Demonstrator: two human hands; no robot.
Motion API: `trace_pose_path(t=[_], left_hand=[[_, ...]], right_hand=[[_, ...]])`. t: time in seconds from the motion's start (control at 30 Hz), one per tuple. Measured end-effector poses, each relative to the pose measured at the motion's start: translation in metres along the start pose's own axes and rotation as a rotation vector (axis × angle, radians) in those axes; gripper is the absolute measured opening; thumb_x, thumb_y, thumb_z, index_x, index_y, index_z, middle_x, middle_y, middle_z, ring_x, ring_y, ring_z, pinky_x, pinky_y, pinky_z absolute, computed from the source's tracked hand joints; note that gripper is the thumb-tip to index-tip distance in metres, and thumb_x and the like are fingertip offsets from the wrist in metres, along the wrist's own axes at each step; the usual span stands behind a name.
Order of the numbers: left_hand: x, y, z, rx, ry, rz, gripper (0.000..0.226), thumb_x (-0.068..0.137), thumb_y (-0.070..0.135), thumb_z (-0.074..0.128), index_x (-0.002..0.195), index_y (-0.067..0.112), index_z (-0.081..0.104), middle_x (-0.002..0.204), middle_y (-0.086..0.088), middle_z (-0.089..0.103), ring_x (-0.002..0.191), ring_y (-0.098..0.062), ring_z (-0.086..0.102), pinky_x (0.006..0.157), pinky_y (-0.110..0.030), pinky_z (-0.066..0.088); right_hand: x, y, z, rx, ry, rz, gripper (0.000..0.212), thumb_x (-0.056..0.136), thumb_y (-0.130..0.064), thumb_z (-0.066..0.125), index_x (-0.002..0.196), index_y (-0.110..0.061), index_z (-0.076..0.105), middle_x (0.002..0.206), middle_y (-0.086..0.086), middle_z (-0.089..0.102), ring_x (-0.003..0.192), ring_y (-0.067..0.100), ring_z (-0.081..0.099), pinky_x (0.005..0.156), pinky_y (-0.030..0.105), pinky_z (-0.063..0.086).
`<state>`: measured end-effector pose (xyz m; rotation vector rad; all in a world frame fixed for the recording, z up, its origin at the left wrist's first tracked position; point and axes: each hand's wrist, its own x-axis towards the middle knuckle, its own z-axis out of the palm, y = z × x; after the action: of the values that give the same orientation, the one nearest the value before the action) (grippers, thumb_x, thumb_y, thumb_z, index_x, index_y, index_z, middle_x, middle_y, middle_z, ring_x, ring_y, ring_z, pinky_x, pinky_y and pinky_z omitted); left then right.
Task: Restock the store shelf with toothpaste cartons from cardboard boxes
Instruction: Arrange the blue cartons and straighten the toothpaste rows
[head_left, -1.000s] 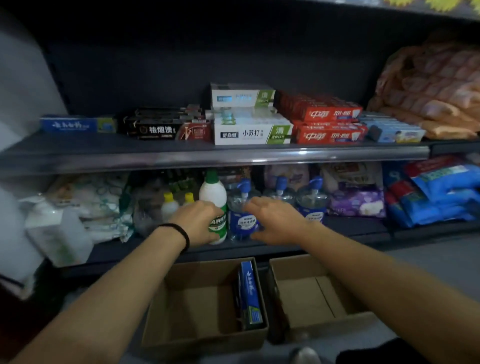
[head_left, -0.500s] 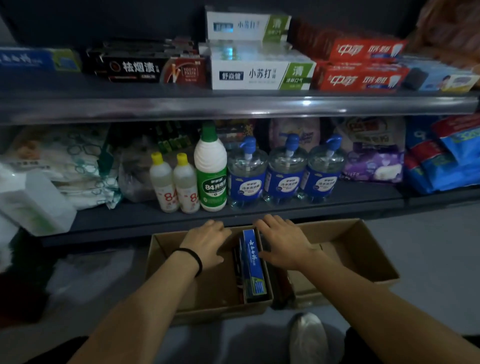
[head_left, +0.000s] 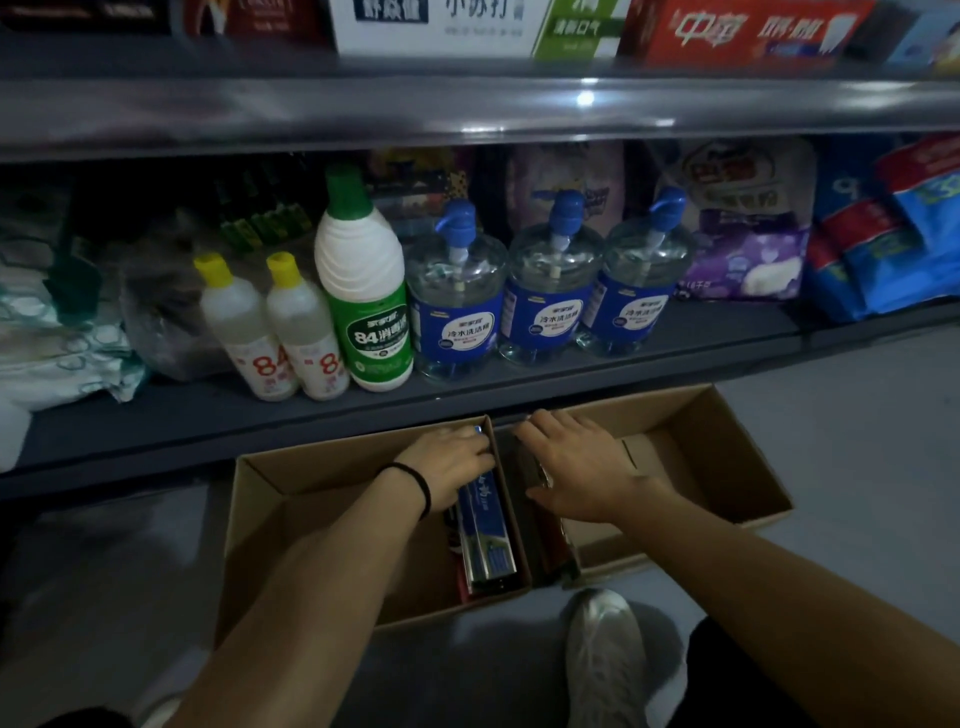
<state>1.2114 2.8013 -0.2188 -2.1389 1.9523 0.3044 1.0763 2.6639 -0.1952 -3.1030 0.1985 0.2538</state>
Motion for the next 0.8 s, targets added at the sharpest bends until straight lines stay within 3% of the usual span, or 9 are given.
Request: trace_pose_path(t=[0.17,0.37,0.57,0.67,0.8], left_hand=[[0.015,-0.006,0.023,-0.03,-0.015,0.067,0.05,0.088,0.011,0.055,0.136,0.018,0.044,0.137,-0.002,0.042,0.129,-0.021,0.035,0.102,-0.034,0.032],[0.031,-0.014,0.042,-0.104,0.122,0.134,0.048,0.085,0.0,0.054,0.13,0.018,0.052,0.133,-0.002,0.049,0.124,-0.024,0.041,0.099,-0.036,0.037],[0.038,-0.022,0.051,-0.109,0.229,0.243,0.033,0.068,0.002,0.074,0.097,0.016,0.067,0.102,-0.004,0.064,0.096,-0.027,0.061,0.077,-0.035,0.052],[0.038,-0.022,0.046,-0.07,0.194,0.269,0.028,0.082,0.004,0.061,0.107,0.015,0.064,0.112,-0.004,0.06,0.107,-0.026,0.054,0.089,-0.036,0.044],[0.027,-0.026,0.042,-0.085,0.182,0.244,0.029,0.083,0.001,0.059,0.11,0.012,0.062,0.114,-0.006,0.059,0.106,-0.027,0.053,0.087,-0.036,0.047]], right_hand=[[0.009,0.009,0.014,0.015,-0.026,0.009,0.064,0.077,-0.047,0.066,0.132,-0.024,0.041,0.127,0.0,0.048,0.117,0.021,0.047,0.099,0.036,0.041],[0.02,0.016,0.028,0.017,-0.04,0.011,0.066,0.076,-0.047,0.066,0.133,-0.023,0.041,0.127,0.0,0.049,0.118,0.021,0.047,0.101,0.037,0.04],[0.026,0.019,0.034,0.008,-0.044,0.012,0.067,0.075,-0.049,0.067,0.132,-0.023,0.042,0.126,0.001,0.049,0.116,0.021,0.048,0.099,0.036,0.04],[0.024,0.02,0.035,0.004,-0.039,0.012,0.069,0.076,-0.048,0.068,0.134,-0.022,0.042,0.128,0.001,0.049,0.118,0.022,0.048,0.099,0.036,0.039],[0.021,0.017,0.029,0.021,-0.022,0.017,0.066,0.076,-0.048,0.068,0.132,-0.022,0.043,0.126,0.001,0.05,0.117,0.021,0.048,0.097,0.036,0.04]])
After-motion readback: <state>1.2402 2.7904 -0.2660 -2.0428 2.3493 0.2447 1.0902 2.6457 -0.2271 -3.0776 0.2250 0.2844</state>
